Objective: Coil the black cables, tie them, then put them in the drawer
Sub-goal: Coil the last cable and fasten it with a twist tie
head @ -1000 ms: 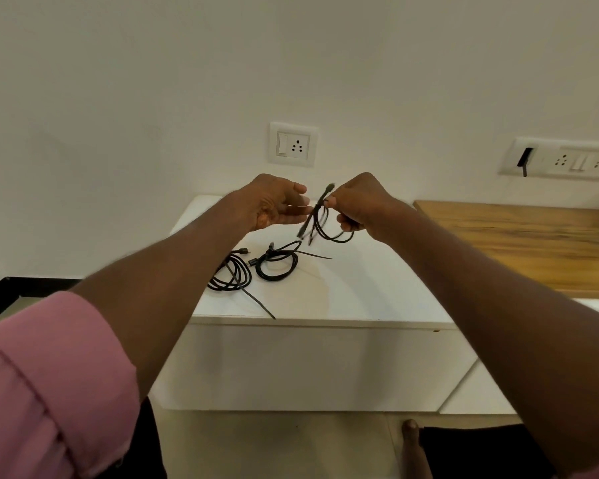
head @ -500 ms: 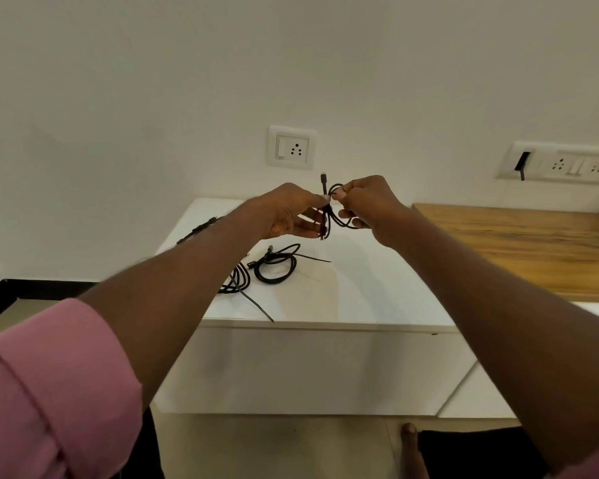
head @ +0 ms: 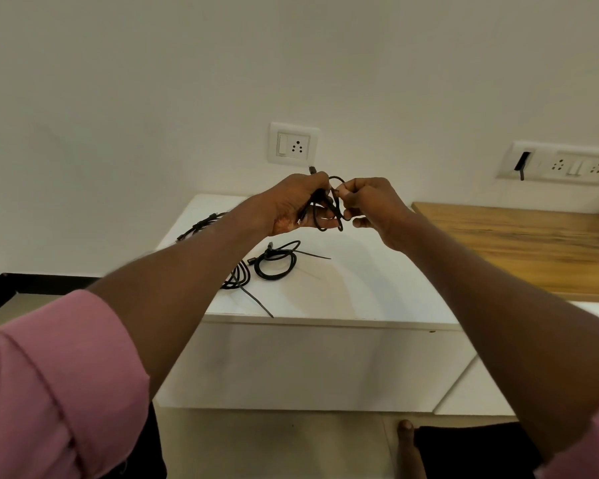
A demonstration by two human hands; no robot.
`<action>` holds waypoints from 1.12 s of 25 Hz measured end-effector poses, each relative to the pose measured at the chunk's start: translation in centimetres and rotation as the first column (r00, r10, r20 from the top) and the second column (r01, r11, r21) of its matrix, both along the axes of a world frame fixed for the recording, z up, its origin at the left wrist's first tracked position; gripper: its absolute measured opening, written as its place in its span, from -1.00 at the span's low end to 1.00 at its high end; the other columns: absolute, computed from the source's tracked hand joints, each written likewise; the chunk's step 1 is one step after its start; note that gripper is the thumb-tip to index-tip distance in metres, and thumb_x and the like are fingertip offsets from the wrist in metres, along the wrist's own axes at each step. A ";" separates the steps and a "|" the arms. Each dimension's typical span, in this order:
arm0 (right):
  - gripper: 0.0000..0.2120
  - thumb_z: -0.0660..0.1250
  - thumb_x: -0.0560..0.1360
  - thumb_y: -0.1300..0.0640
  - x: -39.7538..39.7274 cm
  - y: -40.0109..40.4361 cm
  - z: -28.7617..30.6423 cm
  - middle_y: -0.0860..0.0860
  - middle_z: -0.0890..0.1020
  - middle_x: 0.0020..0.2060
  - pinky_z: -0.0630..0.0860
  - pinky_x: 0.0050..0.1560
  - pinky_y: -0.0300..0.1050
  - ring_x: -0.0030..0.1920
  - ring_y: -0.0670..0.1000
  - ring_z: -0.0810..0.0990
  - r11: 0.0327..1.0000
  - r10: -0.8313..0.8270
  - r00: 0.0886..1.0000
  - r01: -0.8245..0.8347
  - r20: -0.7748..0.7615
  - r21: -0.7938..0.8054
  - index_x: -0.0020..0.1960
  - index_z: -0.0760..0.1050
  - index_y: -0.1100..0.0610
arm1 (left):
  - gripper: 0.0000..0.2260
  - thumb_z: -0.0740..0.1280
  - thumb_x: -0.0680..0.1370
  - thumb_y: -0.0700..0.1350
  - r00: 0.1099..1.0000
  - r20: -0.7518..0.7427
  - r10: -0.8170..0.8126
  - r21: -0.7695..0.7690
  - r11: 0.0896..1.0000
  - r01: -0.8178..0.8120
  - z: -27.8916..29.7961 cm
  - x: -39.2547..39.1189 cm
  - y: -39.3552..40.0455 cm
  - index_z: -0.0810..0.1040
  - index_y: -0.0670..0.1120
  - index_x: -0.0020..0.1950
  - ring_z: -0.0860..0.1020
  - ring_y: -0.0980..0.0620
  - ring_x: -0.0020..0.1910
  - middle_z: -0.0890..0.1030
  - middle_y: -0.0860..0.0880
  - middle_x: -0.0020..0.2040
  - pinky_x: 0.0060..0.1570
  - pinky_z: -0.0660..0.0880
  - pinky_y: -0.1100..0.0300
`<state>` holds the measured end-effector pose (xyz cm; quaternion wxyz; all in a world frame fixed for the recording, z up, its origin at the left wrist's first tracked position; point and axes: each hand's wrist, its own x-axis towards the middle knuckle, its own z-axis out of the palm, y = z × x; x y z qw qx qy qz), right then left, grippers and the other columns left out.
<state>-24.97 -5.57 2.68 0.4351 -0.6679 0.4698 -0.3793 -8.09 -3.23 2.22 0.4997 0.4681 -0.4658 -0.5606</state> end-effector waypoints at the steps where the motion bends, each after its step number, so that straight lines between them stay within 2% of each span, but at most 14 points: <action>1: -0.91 0.33 0.60 0.25 0.1 0.0 0.1 0.05 0.57 -0.29 0.42 -0.25 -0.11 -0.39 -0.03 0.54 1.000 -0.021 1.000 0.020 -0.014 -0.014 -0.04 0.61 0.18 | -0.88 0.28 0.62 -0.22 1.000 0.026 0.009 -0.017 1.000 -0.009 0.0 0.0 -0.1 0.51 -0.28 0.06 0.68 -0.16 -0.22 0.56 -0.22 -0.10 -0.06 0.69 -0.13; 4: -0.82 0.30 0.53 0.33 0.0 -0.1 0.2 0.07 0.56 -0.39 0.41 -0.31 -0.14 -0.45 0.02 0.51 0.994 -0.088 0.988 0.078 -0.131 -0.077 -0.17 0.62 0.17 | -0.78 0.32 0.63 -0.25 0.987 0.161 0.000 -0.029 1.000 0.004 -0.3 0.3 -0.4 0.56 -0.41 0.14 0.70 -0.18 -0.11 0.64 -0.27 -0.06 0.00 0.69 -0.12; 6: -0.75 0.26 0.49 0.34 0.2 0.0 0.3 0.05 0.58 -0.40 0.48 -0.35 -0.14 -0.43 0.06 0.53 0.984 -0.115 0.958 0.075 -0.264 -0.159 -0.20 0.65 0.11 | -0.75 0.36 0.63 -0.23 0.973 0.229 -0.008 -0.019 1.000 0.012 -0.6 0.6 -0.4 0.59 -0.41 0.19 0.70 -0.19 -0.04 0.67 -0.27 -0.02 0.07 0.67 -0.13; 9: -0.67 0.22 0.44 0.28 0.8 0.4 0.6 -0.01 0.61 -0.35 0.61 -0.16 -0.07 -0.34 0.11 0.61 0.961 -0.139 0.857 -0.005 -0.496 -0.277 -0.12 0.71 -0.02 | -0.74 0.41 0.61 -0.23 0.972 0.232 -0.028 -0.001 1.000 0.029 -0.7 1.1 -0.2 0.60 -0.41 0.19 0.68 -0.19 -0.04 0.67 -0.28 0.01 0.08 0.67 -0.12; 11: -0.69 0.23 0.42 0.21 0.8 0.4 0.8 -0.03 0.63 -0.33 0.65 -0.05 -0.01 -0.29 0.12 0.62 0.954 -0.159 0.808 -0.022 -0.568 -0.299 -0.15 0.73 -0.04 | -0.68 0.44 0.60 -0.20 0.972 0.229 -0.056 0.022 0.998 0.052 -0.8 1.4 -0.2 0.58 -0.43 0.21 0.67 -0.21 -0.06 0.66 -0.27 -0.01 0.07 0.67 -0.12; 13: -0.71 0.23 0.39 0.20 0.6 0.5 1.0 0.00 0.65 -0.35 0.68 -0.06 0.05 -0.33 0.12 0.63 0.959 -0.155 0.828 -0.005 -0.539 -0.282 -0.23 0.72 -0.02 | -0.63 0.45 0.59 -0.15 0.972 0.231 -0.050 0.032 0.999 0.043 -0.8 1.6 -0.2 0.57 -0.43 0.23 0.69 -0.21 -0.08 0.64 -0.27 -0.03 0.08 0.67 -0.13; 15: -0.71 0.23 0.37 0.25 0.7 0.5 1.3 0.03 0.63 -0.37 0.70 -0.14 0.07 -0.34 0.10 0.59 0.966 -0.133 0.881 0.013 -0.453 -0.259 -0.27 0.71 0.03 | -0.62 0.46 0.59 -0.13 0.974 0.226 0.022 0.004 1.000 -0.024 -0.5 1.6 -0.4 0.57 -0.41 0.24 0.70 -0.21 -0.11 0.65 -0.26 -0.04 0.13 0.64 -0.18; 19: -0.67 0.18 0.36 0.33 0.8 0.7 2.0 0.08 0.55 -0.39 0.54 -0.35 -0.09 -0.35 0.05 0.48 0.974 -0.074 0.940 -0.004 -0.332 -0.227 -0.32 0.67 0.06 | -0.63 0.44 0.61 -0.12 0.963 0.253 0.096 -0.023 0.995 -0.093 0.3 1.5 -0.6 0.56 -0.38 0.26 0.70 -0.22 -0.11 0.66 -0.23 -0.03 0.21 0.60 -0.20; 21: -0.67 0.17 0.37 0.37 0.2 0.8 2.1 0.05 0.50 -0.45 0.45 -0.41 -0.17 -0.42 0.01 0.45 0.978 -0.032 0.944 -0.038 -0.328 -0.204 -0.31 0.65 0.10 | -0.66 0.41 0.63 -0.14 0.959 0.266 0.094 0.009 0.995 -0.100 -0.3 2.5 -0.5 0.55 -0.40 0.24 0.69 -0.21 -0.10 0.63 -0.25 -0.02 0.12 0.65 -0.17; 23: -0.69 0.20 0.42 0.35 -0.6 0.5 1.9 0.05 0.51 -0.45 0.41 -0.40 -0.22 -0.45 0.03 0.49 0.971 -0.046 0.938 -0.039 -0.344 -0.235 -0.25 0.66 0.09 | -0.71 0.38 0.65 -0.16 0.950 0.296 0.101 0.018 0.994 -0.111 -1.2 3.5 -0.3 0.55 -0.40 0.20 0.68 -0.19 -0.11 0.61 -0.28 0.00 -0.06 0.70 -0.08; 24: -0.71 0.24 0.45 0.32 -0.9 0.3 1.6 0.06 0.56 -0.40 0.43 -0.35 -0.21 -0.40 0.05 0.54 0.958 -0.085 0.931 -0.021 -0.356 -0.285 -0.17 0.68 0.05 | -0.72 0.38 0.65 -0.17 0.951 0.295 0.094 0.013 0.995 -0.102 -1.4 3.8 -0.1 0.55 -0.39 0.19 0.68 -0.18 -0.11 0.61 -0.27 0.00 -0.10 0.69 -0.04; 26: -0.81 0.33 0.55 0.18 -1.4 0.0 0.9 0.02 0.65 -0.16 0.48 -0.17 -0.16 -0.17 0.02 0.63 0.938 -0.119 0.938 -0.002 -0.325 -0.348 0.07 0.67 -0.01 | -0.74 0.36 0.65 -0.17 0.963 0.270 0.015 0.008 1.000 -0.018 -1.1 4.1 0.0 0.56 -0.36 0.20 0.69 -0.16 -0.08 0.63 -0.23 -0.04 -0.06 0.69 -0.04; 28: -0.72 0.40 0.60 0.02 -1.8 -0.1 0.5 -0.06 0.63 0.15 0.49 0.03 -0.15 0.11 -0.06 0.62 0.966 0.041 0.965 -0.105 -0.260 -0.236 0.30 0.58 -0.07 | -0.80 0.33 0.67 -0.17 0.955 0.267 -0.132 0.021 0.991 0.132 -0.5 3.8 0.3 0.58 -0.31 0.17 0.68 -0.12 -0.07 0.64 -0.17 -0.08 0.03 0.67 -0.06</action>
